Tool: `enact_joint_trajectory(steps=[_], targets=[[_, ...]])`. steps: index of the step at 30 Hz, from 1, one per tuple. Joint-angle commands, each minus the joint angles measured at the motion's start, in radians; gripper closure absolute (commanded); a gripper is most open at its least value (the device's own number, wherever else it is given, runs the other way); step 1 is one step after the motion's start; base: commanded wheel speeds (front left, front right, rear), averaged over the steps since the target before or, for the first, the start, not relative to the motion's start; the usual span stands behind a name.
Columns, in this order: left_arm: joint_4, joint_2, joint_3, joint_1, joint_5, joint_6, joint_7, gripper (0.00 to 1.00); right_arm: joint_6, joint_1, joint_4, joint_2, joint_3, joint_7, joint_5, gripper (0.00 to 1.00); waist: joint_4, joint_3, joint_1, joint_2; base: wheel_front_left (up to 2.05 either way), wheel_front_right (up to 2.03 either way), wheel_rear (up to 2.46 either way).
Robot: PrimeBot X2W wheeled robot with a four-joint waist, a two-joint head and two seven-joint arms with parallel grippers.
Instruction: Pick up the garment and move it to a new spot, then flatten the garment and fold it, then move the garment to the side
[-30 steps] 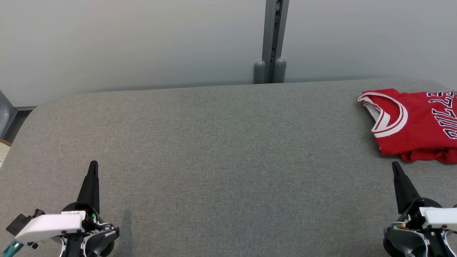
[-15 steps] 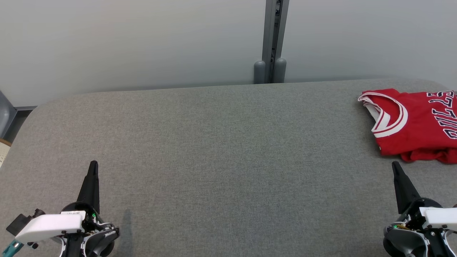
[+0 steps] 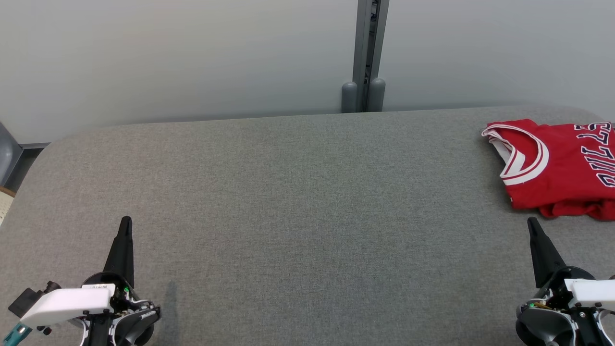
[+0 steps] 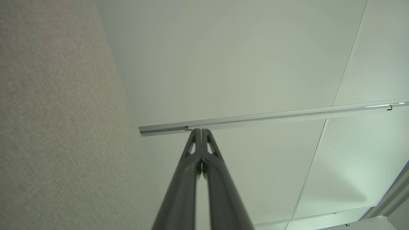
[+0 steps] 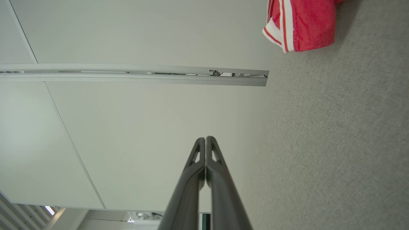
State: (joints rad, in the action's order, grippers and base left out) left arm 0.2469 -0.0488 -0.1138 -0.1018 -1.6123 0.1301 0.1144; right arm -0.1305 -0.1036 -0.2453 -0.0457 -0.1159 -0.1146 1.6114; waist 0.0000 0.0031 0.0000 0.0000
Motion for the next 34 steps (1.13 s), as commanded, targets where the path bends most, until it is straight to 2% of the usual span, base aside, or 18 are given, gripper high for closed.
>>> enact_joint_trajectory(steps=[1,34], targets=[[-0.003,-0.002,-0.004,-0.015,-0.001,0.004,0.003,1.0,0.0,-0.009,0.003,-0.009,-0.002,-0.004,0.001,1.0,0.0,0.0,0.0,0.0,0.0,0.0,0.0],[-0.003,-0.002,-0.003,-0.015,-0.001,0.004,0.003,1.0,0.0,-0.008,0.003,-0.009,-0.001,-0.004,0.001,1.0,0.0,0.0,0.0,0.0,0.0,0.0,0.0]])
